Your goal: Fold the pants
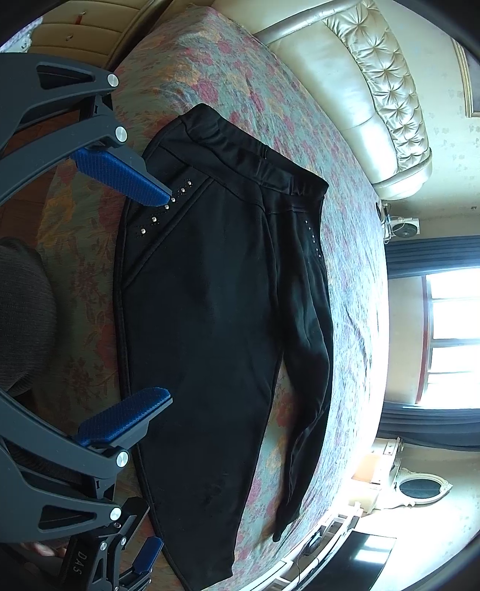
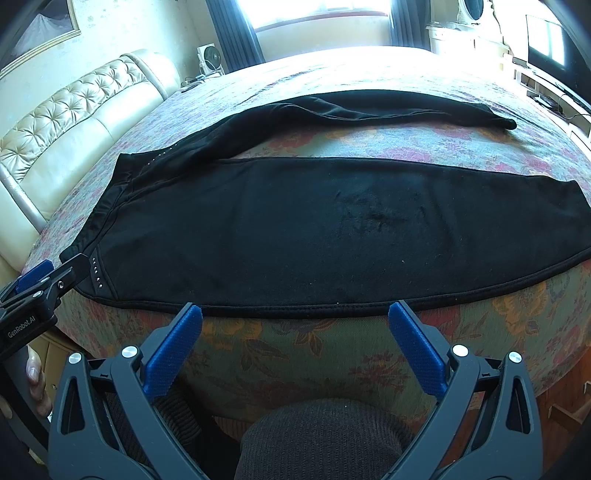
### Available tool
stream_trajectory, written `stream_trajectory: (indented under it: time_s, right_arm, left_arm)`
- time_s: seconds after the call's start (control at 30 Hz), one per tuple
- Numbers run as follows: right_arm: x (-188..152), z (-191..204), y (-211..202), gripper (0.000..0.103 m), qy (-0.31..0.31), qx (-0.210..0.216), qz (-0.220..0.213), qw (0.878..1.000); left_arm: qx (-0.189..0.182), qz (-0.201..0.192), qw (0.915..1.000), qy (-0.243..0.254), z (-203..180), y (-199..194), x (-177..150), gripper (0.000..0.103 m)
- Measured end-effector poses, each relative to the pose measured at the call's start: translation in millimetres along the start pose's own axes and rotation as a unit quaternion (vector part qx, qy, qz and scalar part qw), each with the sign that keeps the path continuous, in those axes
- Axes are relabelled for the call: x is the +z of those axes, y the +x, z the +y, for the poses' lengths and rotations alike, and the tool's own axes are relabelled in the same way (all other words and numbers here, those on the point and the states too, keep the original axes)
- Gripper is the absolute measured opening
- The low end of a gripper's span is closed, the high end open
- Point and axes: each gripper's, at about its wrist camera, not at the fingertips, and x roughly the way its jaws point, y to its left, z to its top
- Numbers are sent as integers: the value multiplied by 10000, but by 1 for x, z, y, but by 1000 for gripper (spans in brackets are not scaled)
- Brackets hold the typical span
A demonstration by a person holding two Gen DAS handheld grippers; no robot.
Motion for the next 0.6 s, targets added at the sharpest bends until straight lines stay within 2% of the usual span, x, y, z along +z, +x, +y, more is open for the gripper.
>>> stream_trajectory:
  time_s: [0.6]
  right_arm:
    - [3, -4, 8, 101, 109, 89, 185, 9997]
  left_arm:
    - [-16, 80, 9999, 91, -2, 5, -3, 98]
